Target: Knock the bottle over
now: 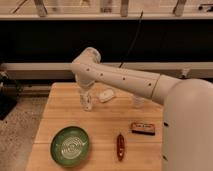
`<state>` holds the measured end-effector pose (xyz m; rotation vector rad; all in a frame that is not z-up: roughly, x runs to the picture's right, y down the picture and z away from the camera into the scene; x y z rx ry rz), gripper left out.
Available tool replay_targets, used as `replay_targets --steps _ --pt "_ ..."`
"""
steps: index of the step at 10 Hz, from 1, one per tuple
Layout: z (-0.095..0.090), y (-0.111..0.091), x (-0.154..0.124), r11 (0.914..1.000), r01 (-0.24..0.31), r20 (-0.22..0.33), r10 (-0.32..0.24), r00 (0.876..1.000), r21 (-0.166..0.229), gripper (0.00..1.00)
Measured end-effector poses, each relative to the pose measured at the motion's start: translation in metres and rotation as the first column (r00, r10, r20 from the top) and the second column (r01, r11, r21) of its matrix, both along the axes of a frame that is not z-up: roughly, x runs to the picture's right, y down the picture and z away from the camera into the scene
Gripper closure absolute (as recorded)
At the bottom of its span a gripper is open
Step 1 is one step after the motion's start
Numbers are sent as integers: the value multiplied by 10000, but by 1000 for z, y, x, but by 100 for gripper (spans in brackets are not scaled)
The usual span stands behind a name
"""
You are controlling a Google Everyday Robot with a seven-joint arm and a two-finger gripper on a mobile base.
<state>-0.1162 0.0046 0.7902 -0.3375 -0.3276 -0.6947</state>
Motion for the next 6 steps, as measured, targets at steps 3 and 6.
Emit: replay_targets --steps 3,6 --pt "4 0 -2 10000 52 133 -52 9999 5 98" --pt "5 -1 -14 9998 188 349 -189 9992 23 98"
